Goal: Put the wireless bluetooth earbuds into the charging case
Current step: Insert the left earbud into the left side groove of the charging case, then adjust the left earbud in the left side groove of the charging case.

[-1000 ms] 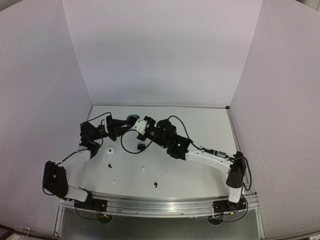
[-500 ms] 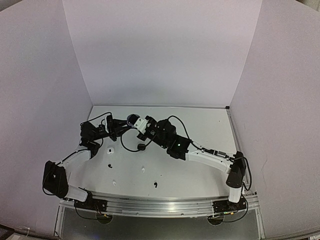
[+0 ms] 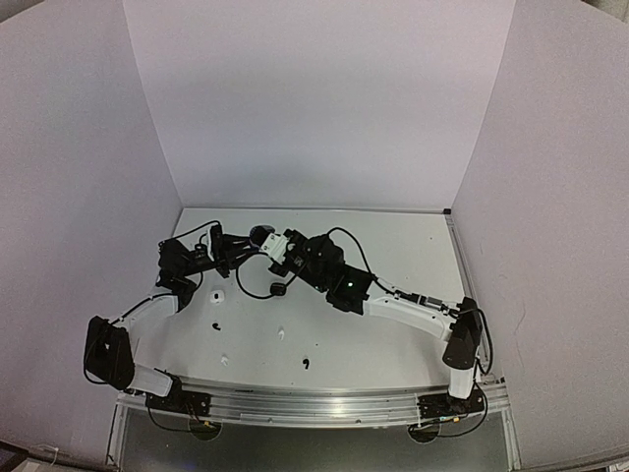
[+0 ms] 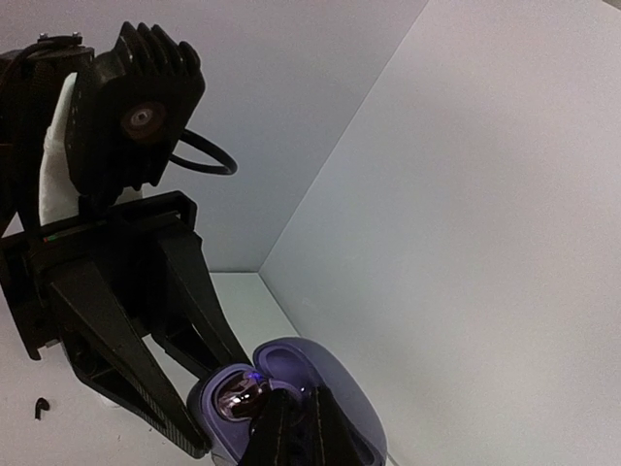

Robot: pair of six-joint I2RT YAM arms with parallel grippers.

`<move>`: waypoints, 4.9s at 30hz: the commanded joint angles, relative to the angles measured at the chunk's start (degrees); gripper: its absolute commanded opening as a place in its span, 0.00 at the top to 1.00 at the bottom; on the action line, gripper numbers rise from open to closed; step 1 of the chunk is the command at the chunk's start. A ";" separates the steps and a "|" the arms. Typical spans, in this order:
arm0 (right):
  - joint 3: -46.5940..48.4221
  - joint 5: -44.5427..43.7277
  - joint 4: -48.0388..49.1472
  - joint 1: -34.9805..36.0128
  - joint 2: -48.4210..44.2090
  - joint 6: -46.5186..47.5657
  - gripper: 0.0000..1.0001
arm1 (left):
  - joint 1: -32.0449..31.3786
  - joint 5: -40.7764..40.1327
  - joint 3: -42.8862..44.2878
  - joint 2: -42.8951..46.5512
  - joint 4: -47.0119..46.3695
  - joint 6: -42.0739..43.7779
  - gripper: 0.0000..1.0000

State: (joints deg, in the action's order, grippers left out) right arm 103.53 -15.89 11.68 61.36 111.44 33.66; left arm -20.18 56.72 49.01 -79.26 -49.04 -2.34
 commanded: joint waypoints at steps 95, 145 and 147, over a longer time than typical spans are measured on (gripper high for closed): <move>5.75 28.46 -13.41 -7.47 -4.43 -28.22 0.75 | 0.66 4.90 2.75 -0.28 4.74 5.39 1.00; 17.24 16.13 -23.66 -4.84 0.63 -22.47 0.89 | 0.59 4.01 1.89 -0.64 2.39 2.87 1.00; 17.52 16.63 -23.07 -4.85 -0.43 -24.12 0.87 | 0.59 4.01 1.87 -0.56 2.34 2.87 1.00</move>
State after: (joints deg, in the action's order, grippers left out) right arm 118.08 2.03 -12.08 56.31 114.17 12.69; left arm -19.44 61.32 49.29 -80.34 -43.99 1.39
